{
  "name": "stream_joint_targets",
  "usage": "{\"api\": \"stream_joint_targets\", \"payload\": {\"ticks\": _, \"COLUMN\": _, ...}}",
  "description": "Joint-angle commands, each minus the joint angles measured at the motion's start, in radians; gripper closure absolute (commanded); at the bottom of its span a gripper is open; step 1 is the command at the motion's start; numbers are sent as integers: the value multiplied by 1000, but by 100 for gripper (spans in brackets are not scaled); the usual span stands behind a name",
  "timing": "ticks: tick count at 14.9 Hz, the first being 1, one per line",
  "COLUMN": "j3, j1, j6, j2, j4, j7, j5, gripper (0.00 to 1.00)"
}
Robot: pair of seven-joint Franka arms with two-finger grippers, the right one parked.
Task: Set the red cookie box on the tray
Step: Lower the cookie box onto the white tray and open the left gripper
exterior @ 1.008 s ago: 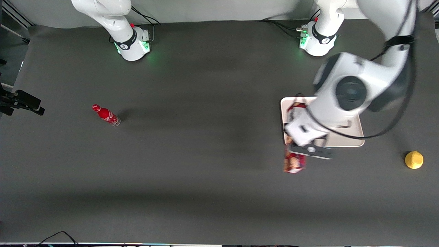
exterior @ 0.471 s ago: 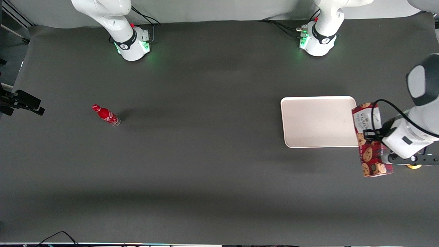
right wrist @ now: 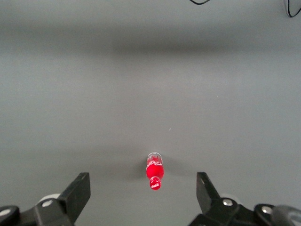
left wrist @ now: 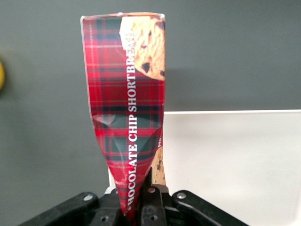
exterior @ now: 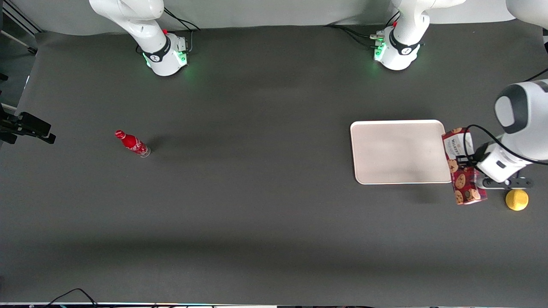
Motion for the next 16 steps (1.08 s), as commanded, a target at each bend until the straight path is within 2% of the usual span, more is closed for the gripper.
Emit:
{"api": "stream_joint_targets", "payload": {"ticks": 1, "j3": 3, "j1": 11, "j6": 281, "j2": -114, "j4": -308, "j7": 20, "j5": -20, "gripper": 100}}
{"api": "stream_joint_targets", "payload": {"ticks": 7, "j3": 4, "j1": 30, "j6": 533, "j2": -105, "j4": -492, "j7": 52, "j5": -20, "gripper": 100}}
{"api": "stream_joint_targets", "payload": {"ticks": 15, "j3": 16, "j1": 47, "j6": 541, "j2": -73, "j4": -494, "j7": 84, "j5": -20, "gripper": 100}}
{"api": "stream_joint_targets", "payload": {"ticks": 16, "j3": 16, "j1": 47, "j6": 541, "j2": -71, "j4": -492, "j7": 84, "j5": -20, "gripper": 97}}
